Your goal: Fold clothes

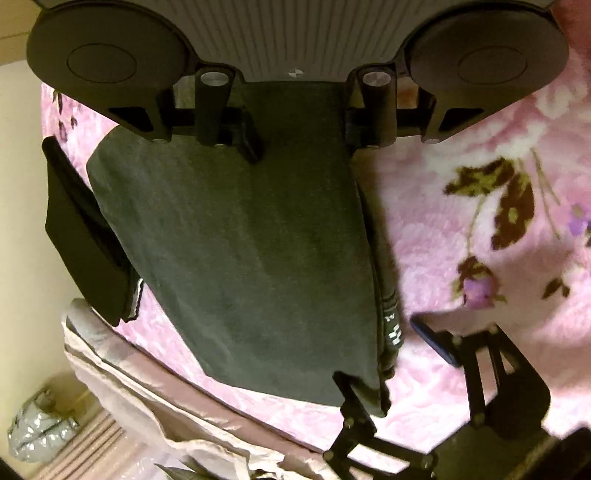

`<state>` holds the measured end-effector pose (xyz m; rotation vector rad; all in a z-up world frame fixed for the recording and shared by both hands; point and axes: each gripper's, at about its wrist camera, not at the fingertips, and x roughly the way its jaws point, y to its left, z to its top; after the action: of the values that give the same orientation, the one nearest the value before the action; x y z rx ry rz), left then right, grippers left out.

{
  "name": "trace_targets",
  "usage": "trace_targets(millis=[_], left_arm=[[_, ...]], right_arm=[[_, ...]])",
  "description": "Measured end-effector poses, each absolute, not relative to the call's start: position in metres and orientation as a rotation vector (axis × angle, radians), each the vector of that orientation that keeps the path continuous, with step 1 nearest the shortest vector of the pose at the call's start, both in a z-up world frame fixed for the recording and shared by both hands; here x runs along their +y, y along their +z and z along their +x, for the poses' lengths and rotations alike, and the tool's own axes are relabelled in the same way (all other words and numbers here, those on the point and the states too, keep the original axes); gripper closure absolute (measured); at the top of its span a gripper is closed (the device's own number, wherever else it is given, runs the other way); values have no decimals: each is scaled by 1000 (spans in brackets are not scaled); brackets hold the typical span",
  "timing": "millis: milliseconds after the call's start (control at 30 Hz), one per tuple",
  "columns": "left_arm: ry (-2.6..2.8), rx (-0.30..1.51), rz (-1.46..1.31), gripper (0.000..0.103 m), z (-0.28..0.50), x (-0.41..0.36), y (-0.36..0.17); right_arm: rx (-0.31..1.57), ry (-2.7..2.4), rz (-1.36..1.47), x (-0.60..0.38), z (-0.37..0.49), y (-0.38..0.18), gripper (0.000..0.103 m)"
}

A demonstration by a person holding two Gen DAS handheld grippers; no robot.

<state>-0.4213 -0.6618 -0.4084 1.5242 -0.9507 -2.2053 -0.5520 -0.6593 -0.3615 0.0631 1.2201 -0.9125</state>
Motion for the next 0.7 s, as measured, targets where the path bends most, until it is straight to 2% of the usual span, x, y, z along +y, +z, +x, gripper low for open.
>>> trace_targets(millis=[167, 300, 333, 433, 700], left_arm=[[-2160, -1057, 1510, 39, -422, -667, -416], [-2209, -890, 1537, 54, -430, -678, -409], [-2215, -849, 1541, 57, -430, -681, -405], [-2236, -767, 1558, 60, -432, -687, -398], [-2259, -733, 1579, 60, -432, -691, -393]], right_arm=[[1211, -965, 95, -651, -564, -342, 65], [1219, -962, 87, -647, -564, -346, 63], [1219, -970, 86, -645, -562, -347, 58], [1250, -992, 55, -636, -553, -353, 15], [1259, -935, -12, -631, -542, -372, 15]])
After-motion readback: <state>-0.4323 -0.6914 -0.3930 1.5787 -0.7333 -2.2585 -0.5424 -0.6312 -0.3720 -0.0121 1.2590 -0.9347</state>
